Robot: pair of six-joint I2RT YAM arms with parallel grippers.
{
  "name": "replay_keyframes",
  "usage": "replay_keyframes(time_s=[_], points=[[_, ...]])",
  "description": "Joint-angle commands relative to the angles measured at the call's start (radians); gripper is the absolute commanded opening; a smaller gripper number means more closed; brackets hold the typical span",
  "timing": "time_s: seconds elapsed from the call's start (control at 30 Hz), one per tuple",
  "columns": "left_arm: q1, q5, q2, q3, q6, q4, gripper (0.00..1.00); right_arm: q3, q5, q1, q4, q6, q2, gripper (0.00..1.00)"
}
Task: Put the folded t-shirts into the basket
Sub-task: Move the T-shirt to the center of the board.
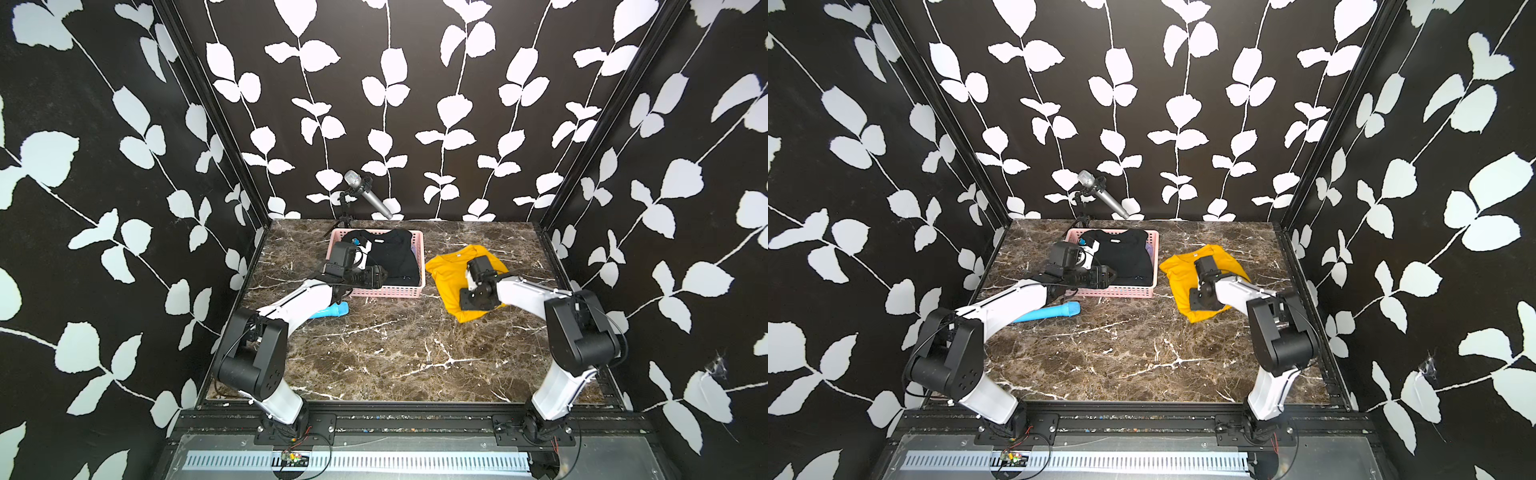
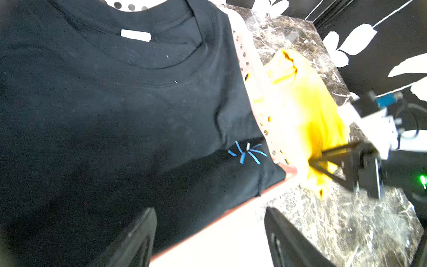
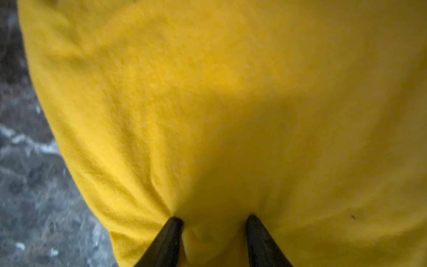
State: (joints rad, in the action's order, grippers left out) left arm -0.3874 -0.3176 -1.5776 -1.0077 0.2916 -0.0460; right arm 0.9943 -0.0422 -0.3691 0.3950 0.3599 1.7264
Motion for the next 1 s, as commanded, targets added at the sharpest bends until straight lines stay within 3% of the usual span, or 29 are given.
replay_keyframes(time_s=[0.0,0.1,0.2,0.37,0.53,0.77,0.97], points=[[-0.006,-0.006,0.06,0.028,0.005,0.01,0.77,-0.09,-0.008,-0.09,0.115,0.071,-0.096,0.48],[-0.009,0.001,0.08,0.038,0.006,0.005,0.77,-0.093,-0.025,-0.116,0.116,0.088,-0.229,0.53],[-0.012,0.007,0.092,0.042,0.007,0.005,0.77,-0.051,0.04,-0.115,0.082,0.075,-0.271,0.59],[-0.016,0.005,0.093,0.044,0.016,0.006,0.77,0.095,-0.034,-0.11,0.018,0.033,-0.076,0.59],[-0.022,0.0,0.098,0.042,0.011,-0.027,0.77,0.203,-0.075,-0.103,0.035,0.006,0.096,0.52],[-0.07,0.024,0.144,0.065,-0.01,-0.107,0.78,0.084,-0.121,-0.102,0.041,0.031,0.079,0.43],[-0.116,0.005,0.241,0.181,0.037,-0.08,0.8,-0.099,-0.104,-0.142,0.049,0.101,-0.032,0.37]])
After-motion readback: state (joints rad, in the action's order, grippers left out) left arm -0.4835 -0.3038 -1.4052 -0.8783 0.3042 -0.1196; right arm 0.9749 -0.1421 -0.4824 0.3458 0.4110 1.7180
